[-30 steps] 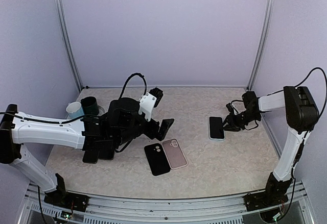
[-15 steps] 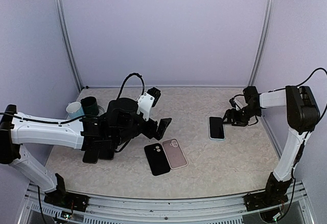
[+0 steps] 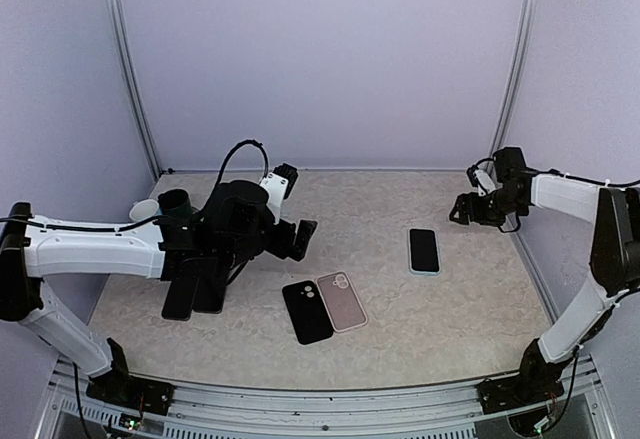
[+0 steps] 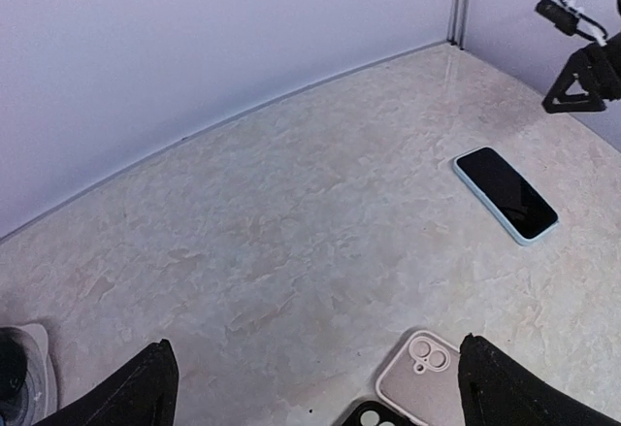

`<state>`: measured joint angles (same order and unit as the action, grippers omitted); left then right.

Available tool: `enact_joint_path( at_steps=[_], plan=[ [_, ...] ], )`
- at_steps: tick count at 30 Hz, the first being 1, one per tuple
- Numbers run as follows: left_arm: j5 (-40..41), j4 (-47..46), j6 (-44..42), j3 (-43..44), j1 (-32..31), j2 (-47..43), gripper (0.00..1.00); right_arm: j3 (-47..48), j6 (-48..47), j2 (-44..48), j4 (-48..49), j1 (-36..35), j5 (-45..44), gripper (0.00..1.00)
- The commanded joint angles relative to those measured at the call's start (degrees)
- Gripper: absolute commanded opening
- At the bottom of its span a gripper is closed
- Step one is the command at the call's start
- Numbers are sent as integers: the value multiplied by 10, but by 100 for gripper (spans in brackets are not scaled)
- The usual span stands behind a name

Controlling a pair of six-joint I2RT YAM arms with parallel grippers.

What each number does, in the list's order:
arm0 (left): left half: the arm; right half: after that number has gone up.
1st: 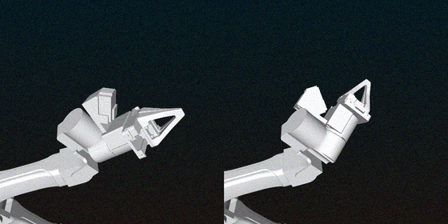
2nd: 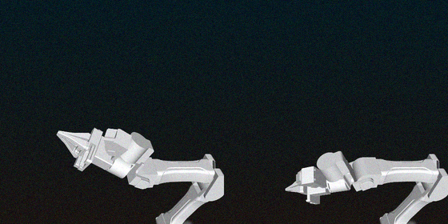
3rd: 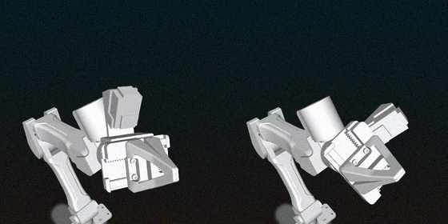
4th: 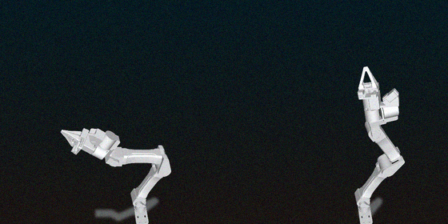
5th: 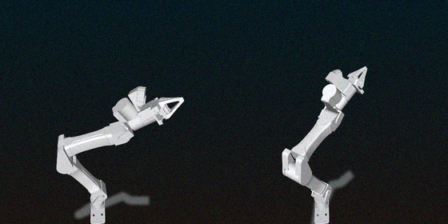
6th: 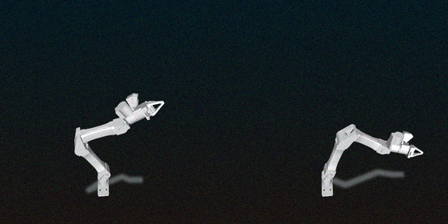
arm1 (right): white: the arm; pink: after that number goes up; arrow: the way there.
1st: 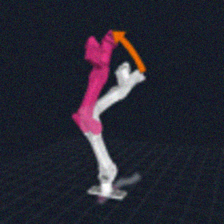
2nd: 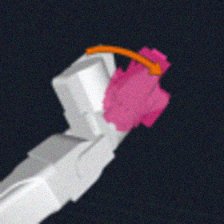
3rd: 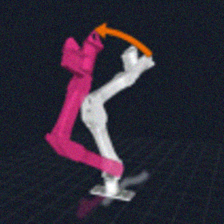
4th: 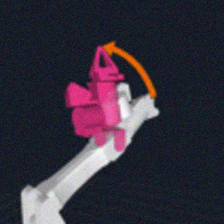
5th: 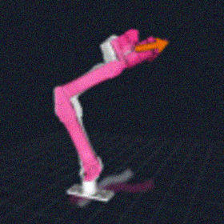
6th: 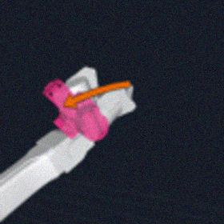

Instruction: Put the phone into the phone case

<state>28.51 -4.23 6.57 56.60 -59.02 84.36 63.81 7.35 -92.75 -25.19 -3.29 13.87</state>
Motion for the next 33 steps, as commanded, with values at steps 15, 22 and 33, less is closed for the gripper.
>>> enact_joint_path(
  at_steps=[15, 22, 33],
  plan=[
    [-12, 313, 269, -56, 179, -12, 92, -74, 72, 109, 47, -252, -148, 77],
    [-99, 313, 297, -96, 210, -12, 95, -62, 98, 52, 46, -338, -140, 76],
    [-123, 291, 343, -161, 224, -34, 93, -27, 183, -48, 60, -473, -177, 64]
  ],
)
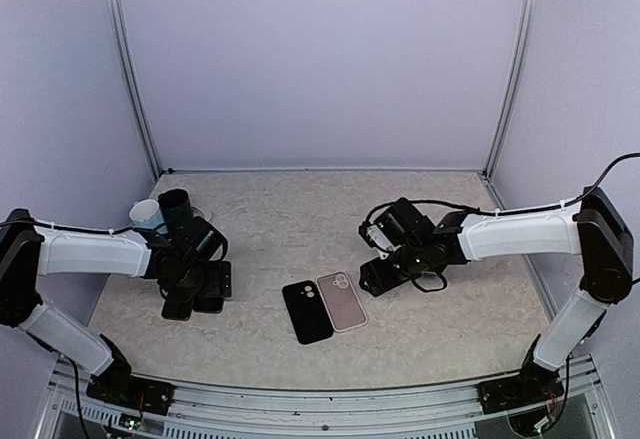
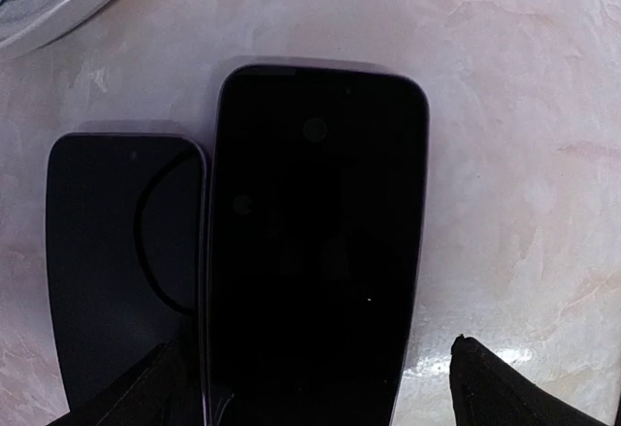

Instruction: Put the phone into the phone case

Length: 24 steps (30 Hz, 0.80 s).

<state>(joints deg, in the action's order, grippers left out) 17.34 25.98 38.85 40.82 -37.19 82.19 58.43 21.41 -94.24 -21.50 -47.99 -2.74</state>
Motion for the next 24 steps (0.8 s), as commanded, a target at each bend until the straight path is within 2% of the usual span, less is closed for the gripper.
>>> enact_joint_path(
  at_steps=[1, 3, 6, 11, 14, 20, 24],
  plan=[
    [-7, -11, 23, -3, 5, -11, 92, 37, 43, -45, 24, -34, -14, 63],
    [1, -14, 27, -7, 5, -11, 92, 51, 49, -73, 19, -47, -23, 63],
    [16, -13, 28, -11, 5, -18, 93, 54, 67, -106, 16, -52, -27, 55],
    [58, -4, 59, -13, 6, -35, 93, 58, 85, -139, 19, -53, -49, 36],
    [58, 0, 79, -8, 6, -37, 93, 56, 105, -126, 5, -53, -84, 27],
    [36, -27, 87, -19, 7, -17, 93, -7, 134, -46, -11, -47, -174, 21],
    [29, -40, 69, -7, 19, 2, 97, -43, 133, -12, -15, -23, -178, 21]
  ],
)
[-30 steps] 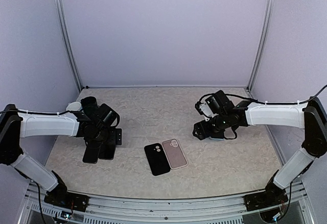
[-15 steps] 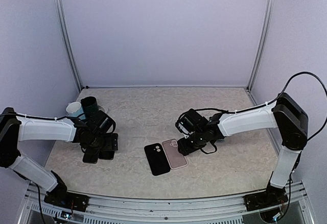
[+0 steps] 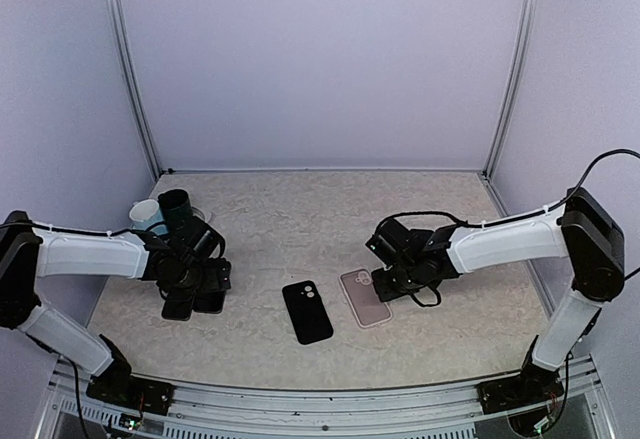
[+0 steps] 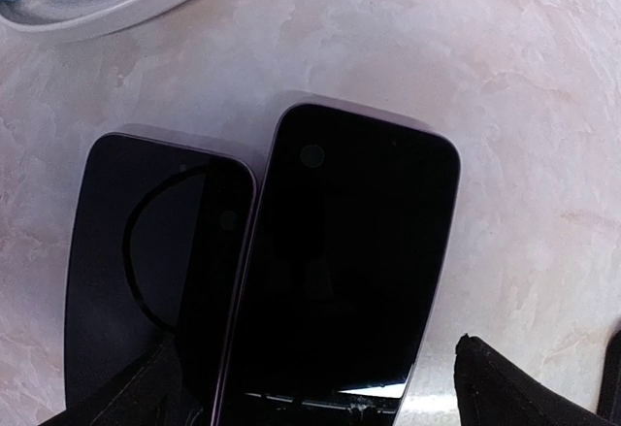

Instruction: Put the phone into the phone case

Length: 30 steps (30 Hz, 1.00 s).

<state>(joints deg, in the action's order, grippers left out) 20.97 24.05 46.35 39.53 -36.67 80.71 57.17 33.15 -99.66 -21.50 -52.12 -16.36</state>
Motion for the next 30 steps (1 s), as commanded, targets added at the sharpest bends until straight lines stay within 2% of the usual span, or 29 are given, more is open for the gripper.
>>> enact_joint_path(
  at_steps=[1, 3, 9, 15, 18, 30],
  plan=[
    [-16, -31, -15, 8, 21, 20, 98, -40, 14, 48, -13, 24, -41, 21],
    [-44, -50, -29, 8, 38, 27, 96, -57, 9, 60, -11, 35, -40, 22],
    [-75, -66, -36, 13, 41, 57, 78, -68, -5, 87, -15, 47, -46, 27],
    [-68, -61, -45, 22, 30, 63, 76, -63, -20, 104, -13, 58, -51, 37],
    [-78, -64, -44, 24, 25, 75, 70, -60, -24, 110, -12, 58, -51, 38],
    [-58, -46, -48, 32, 34, 94, 82, -65, -42, 126, -6, 61, -57, 41]
  ],
)
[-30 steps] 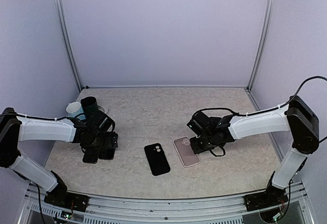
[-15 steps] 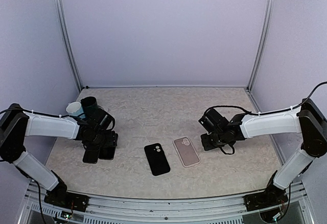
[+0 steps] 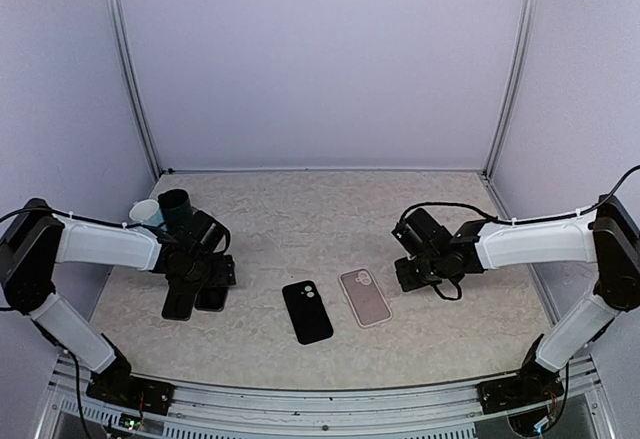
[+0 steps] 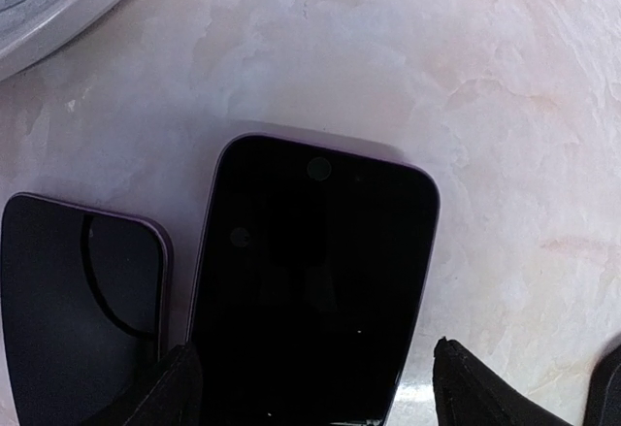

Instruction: Put the phone into the phone case

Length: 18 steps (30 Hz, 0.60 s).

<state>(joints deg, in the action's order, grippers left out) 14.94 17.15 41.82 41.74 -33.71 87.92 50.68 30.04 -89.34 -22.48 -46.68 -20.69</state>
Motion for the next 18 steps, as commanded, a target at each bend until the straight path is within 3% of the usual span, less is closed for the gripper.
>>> enact_joint_path(
  at_steps=[1, 7, 11, 18],
  plan=[
    [9, 31, -7, 16, 3, 24, 83, 1, -12, 24, 5, 7, -11, 41],
    [-4, 68, -92, 58, -11, 4, 89, 2, -26, 25, 16, 7, 11, 41],
    [-27, 71, -108, 38, 25, 7, 88, 4, -30, 31, 16, 7, 15, 42],
    [-53, 59, -125, 27, 28, 33, 85, 1, -31, 49, 7, 7, 7, 42]
  ],
)
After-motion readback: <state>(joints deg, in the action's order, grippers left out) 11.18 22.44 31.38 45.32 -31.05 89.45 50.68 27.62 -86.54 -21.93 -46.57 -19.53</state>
